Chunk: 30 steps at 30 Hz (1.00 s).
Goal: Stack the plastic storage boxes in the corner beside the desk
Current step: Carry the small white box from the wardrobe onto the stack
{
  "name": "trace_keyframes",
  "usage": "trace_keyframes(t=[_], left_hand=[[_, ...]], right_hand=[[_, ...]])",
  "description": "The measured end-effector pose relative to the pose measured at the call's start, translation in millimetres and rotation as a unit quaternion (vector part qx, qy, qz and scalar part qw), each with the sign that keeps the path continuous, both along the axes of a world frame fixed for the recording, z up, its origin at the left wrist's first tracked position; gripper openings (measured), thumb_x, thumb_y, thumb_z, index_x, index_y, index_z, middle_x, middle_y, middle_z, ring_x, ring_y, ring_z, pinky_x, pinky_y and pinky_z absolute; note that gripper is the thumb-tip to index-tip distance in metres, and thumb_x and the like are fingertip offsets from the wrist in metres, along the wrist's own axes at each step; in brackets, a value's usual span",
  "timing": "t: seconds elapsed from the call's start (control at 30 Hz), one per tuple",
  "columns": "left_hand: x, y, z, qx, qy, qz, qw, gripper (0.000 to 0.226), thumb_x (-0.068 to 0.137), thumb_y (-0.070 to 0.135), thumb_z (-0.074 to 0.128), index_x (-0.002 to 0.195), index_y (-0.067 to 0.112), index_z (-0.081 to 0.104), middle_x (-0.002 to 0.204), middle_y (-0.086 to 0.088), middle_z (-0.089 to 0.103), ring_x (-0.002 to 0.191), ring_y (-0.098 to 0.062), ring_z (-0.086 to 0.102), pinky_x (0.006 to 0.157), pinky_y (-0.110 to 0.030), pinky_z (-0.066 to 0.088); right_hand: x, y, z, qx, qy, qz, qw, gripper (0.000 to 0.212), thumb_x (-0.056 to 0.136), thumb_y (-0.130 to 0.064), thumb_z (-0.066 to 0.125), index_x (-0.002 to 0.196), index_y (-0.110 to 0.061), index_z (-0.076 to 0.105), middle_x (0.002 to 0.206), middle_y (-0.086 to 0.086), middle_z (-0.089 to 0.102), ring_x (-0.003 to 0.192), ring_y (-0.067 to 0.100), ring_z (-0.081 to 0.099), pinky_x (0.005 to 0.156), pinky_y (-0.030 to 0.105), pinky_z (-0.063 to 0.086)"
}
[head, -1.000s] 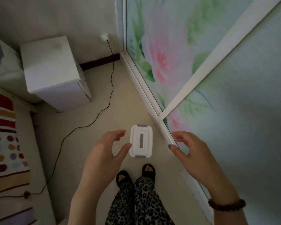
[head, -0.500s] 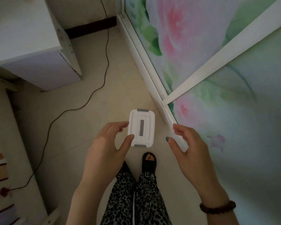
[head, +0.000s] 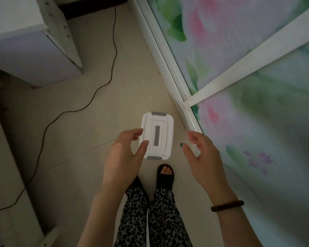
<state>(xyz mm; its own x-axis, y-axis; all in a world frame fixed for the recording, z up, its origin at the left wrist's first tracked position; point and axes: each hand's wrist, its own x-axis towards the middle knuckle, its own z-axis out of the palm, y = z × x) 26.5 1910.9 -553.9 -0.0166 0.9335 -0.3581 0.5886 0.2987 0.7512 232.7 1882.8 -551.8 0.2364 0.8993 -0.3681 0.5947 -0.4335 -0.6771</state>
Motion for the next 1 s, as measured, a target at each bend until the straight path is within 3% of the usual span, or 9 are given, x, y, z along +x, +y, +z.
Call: trace_keyframes(t=[0.1, 0.37, 0.77, 1.0], left_hand=[[9, 2, -25, 0.007, 0.018, 0.023, 1.000, 0.034, 0.089, 0.037, 0.058, 0.123, 0.031, 0.054, 0.115, 0.023, 0.054, 0.104, 0.006, 0.051, 0.076, -0.008, 0.035], [27, 10, -98, -0.011, 0.055, 0.034, 0.998, 0.038, 0.090, 0.038, 0.056, 0.127, 0.030, 0.050, 0.118, 0.017, 0.050, 0.111, -0.003, 0.050, 0.084, -0.028, 0.046], [44, 20, -212, -0.090, 0.078, 0.048, 0.992, 0.047, 0.089, 0.040, 0.058, 0.132, 0.026, 0.047, 0.131, 0.010, 0.049, 0.114, -0.007, 0.050, 0.084, -0.027, 0.043], [40, 22, -265, -0.134, 0.108, 0.032, 0.985, 0.052, 0.088, 0.040, 0.059, 0.134, 0.020, 0.045, 0.135, 0.002, 0.047, 0.120, -0.015, 0.049, 0.094, -0.037, 0.045]], right_hand=[[7, 9, -23, -0.009, -0.005, -0.005, 1.000, 0.039, 0.091, -0.030, 0.063, 0.128, -0.022, 0.055, 0.122, -0.009, 0.059, 0.112, 0.004, 0.055, 0.093, 0.016, 0.038], [28, 19, -88, -0.048, -0.019, -0.023, 0.998, 0.044, 0.092, -0.028, 0.061, 0.133, -0.017, 0.052, 0.127, -0.005, 0.057, 0.112, 0.005, 0.053, 0.094, 0.021, 0.041], [44, 29, -185, -0.106, 0.014, -0.085, 0.991, 0.053, 0.092, -0.033, 0.061, 0.140, -0.020, 0.041, 0.138, -0.003, 0.051, 0.122, 0.009, 0.050, 0.096, 0.023, 0.039], [52, 33, -239, -0.144, 0.026, -0.085, 0.986, 0.059, 0.092, -0.033, 0.061, 0.144, -0.015, 0.038, 0.142, 0.002, 0.048, 0.127, 0.014, 0.048, 0.102, 0.028, 0.040]])
